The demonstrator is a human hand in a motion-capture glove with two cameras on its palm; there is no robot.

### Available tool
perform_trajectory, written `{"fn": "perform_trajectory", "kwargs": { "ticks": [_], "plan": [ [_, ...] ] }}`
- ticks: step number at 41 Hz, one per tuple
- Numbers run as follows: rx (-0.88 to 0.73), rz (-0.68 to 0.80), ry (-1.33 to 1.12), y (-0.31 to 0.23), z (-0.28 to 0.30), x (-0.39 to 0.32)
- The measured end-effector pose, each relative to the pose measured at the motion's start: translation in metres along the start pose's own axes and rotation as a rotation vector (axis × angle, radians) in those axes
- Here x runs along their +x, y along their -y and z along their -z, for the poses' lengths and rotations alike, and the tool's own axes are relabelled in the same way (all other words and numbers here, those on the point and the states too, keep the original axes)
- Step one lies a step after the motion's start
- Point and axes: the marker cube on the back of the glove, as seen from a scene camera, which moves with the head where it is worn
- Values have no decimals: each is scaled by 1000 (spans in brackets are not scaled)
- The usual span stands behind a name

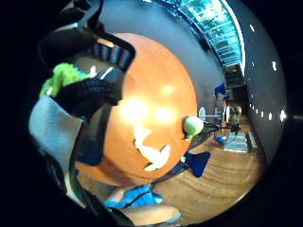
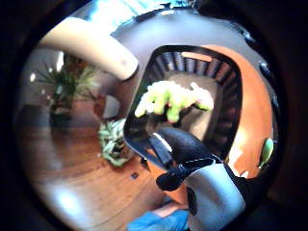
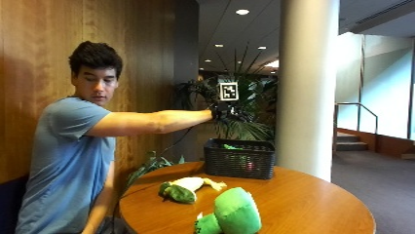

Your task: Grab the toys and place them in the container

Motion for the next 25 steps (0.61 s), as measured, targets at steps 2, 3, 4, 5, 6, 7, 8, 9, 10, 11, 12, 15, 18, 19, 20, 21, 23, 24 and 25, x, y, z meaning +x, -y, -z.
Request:
{"fn": "perform_trajectory", "kwargs": {
  "ticks": [2,3,4,5,6,7,8,9,10,11,12,15,18,19,20,21,23,24,25],
  "plan": [
    [-2,-13,-2,-1,6,4],
    [-7,-12,-19,-1,7,2],
    [-13,-10,-46,1,9,-3],
    [-19,-8,-73,3,10,-9],
    [-24,-8,-91,3,12,-13],
    [-27,-10,-101,3,14,-12],
    [-28,-14,-111,0,17,-6],
    [-27,-17,-126,-3,20,5],
    [-25,-21,-147,-7,23,18],
    [-20,-27,-170,-11,27,32],
    [-15,-35,-186,-15,30,47],
    [7,-47,-166,-27,42,87],
    [18,-70,-155,-37,50,122],
    [19,-88,-165,-41,51,134],
    [19,-103,-172,-45,53,146],
    [20,-113,-175,-49,53,158],
    [18,-132,-164,-58,52,182],
    [15,-149,-156,-63,51,195],
    [9,-171,-148,-67,48,207]
  ]
}}
